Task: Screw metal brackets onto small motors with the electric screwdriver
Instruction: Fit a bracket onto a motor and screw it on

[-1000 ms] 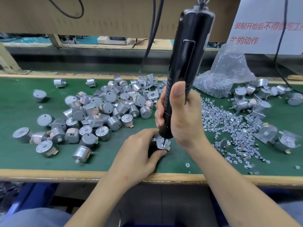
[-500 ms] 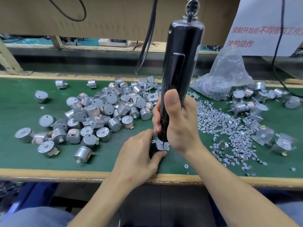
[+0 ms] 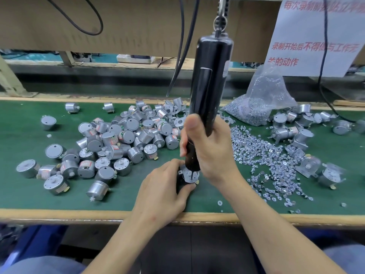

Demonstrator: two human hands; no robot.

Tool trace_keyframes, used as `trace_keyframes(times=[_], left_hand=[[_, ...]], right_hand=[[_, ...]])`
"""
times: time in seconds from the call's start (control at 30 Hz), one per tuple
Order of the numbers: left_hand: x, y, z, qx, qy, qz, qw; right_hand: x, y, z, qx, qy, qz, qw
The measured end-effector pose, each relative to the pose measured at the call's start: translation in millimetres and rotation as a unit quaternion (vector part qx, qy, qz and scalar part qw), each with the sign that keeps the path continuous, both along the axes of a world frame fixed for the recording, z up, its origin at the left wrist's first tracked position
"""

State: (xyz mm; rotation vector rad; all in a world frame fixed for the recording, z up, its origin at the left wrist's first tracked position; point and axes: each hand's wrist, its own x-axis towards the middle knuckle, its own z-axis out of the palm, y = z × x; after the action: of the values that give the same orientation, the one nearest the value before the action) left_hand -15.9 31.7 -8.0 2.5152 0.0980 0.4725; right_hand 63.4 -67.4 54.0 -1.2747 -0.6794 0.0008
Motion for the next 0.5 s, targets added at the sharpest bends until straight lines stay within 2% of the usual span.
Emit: trace_keyframes(times=[0.13,0.27,0.43,0.5], left_hand=[[0,-1,0,0.014,-0.002,0.015,1.000],[0,-3,1,0.025,-0.011,0.017,0.999],[2,-15,11,0.002,-0.072,0.003,0.997],[3,-22,15,-0.004,-0.099,-0.011,0.995]], right_hand=[[3,-21,-12,-0.096,-0.018,-0.069,0.993],[-1,-44,-32,-0.204,0.021,-0.125,0.971],[-15,-65,-45,-0.264,0.086,-0.165,0.947],[-17,-70,-43,-0.246,0.137,-0.119,0.952]])
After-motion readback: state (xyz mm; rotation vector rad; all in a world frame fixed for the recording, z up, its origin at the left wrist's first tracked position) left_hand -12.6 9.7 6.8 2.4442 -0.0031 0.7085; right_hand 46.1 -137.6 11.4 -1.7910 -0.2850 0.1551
